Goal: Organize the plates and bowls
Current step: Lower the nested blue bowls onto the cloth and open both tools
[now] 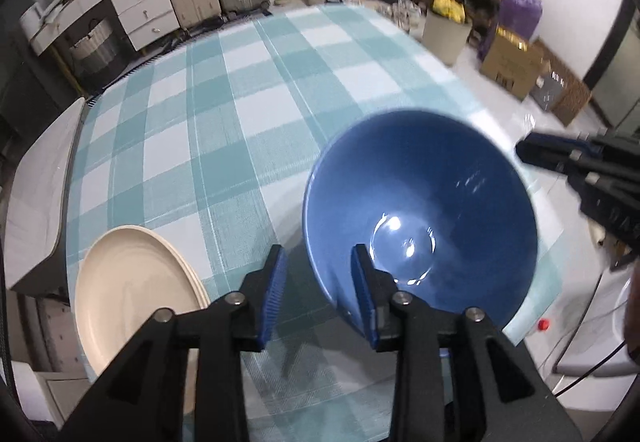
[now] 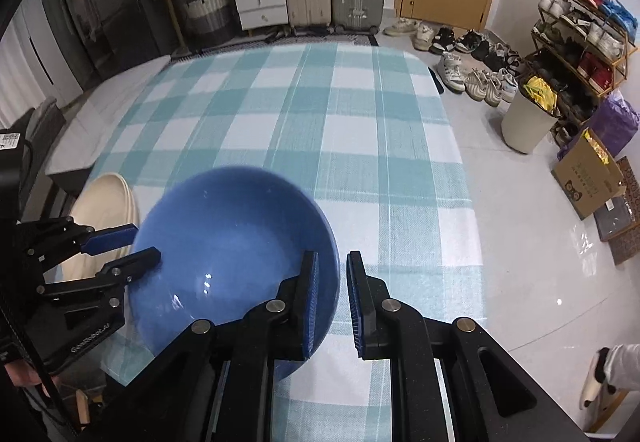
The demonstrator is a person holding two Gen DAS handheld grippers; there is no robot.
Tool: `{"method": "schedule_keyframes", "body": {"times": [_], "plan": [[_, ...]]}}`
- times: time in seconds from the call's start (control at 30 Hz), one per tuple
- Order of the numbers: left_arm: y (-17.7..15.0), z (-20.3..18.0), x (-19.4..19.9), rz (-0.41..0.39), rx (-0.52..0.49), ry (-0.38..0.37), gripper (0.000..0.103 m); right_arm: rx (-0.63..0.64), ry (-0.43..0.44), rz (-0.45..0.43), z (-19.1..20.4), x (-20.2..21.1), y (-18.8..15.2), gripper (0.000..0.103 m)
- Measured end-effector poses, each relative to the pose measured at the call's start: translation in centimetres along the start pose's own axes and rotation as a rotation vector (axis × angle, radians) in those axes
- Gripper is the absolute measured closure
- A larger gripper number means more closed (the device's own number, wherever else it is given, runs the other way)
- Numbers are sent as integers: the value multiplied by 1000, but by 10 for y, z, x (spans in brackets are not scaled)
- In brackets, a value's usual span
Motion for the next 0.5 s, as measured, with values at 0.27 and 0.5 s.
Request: {"method": "schedule_keyframes", "body": {"times": [0.27, 0.5], "plan": [[-9, 9, 17, -123, 119, -13, 54, -51, 104, -72, 5, 7, -17, 88], [-18, 2, 9, -146, 151, -13, 54, -95, 118, -122, 2, 2, -31, 82]]}}
Point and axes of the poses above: each gripper's, at about its wrist camera, not at the fingertips, and x roughly against the way its jaws point, z to its left, y to its top, the point moved 1 cm from there along -x, roughly the way its jaws point, and after that the axes turned 3 degrees about -x, right-handed, at the moved point
